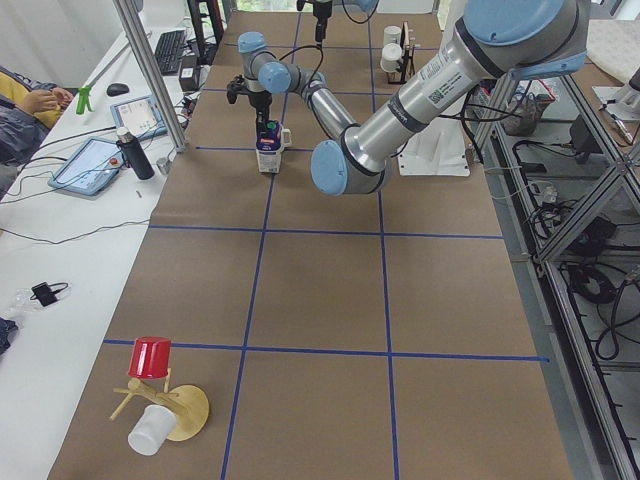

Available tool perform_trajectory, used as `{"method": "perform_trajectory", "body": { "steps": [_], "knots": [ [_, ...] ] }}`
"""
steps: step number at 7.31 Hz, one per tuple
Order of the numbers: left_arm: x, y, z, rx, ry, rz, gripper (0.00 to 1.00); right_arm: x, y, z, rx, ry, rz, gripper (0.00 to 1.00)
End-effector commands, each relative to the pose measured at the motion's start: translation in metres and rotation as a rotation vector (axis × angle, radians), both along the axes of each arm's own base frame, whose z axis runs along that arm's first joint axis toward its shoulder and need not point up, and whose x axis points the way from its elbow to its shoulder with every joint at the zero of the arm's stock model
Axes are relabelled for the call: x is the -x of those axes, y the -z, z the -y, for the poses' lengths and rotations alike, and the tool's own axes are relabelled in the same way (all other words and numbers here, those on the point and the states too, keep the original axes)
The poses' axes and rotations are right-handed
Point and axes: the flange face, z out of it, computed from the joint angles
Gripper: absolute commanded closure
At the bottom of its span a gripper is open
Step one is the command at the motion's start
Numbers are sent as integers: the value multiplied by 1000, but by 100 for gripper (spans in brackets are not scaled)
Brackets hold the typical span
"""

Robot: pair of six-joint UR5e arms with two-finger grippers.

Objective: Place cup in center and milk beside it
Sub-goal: 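Carry the milk carton with the left gripper beside the mug while the right arm withdraws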

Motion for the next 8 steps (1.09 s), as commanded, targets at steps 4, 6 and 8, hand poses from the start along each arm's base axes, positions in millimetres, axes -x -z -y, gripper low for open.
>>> {"method": "perform_trajectory", "body": {
  "steps": [4,6,8],
  "knots": [
    [172,-7,-110,-63,73,-44,2,-9,3,0,1,-12,11,0],
    [263,-104,-152,-154,2,28,2,-19,-6,5,-11,-6,-4,0],
    [318,-164,-164,-198,-29,84,2,-50,-20,13,-81,31,-25,0]
  ]
}}
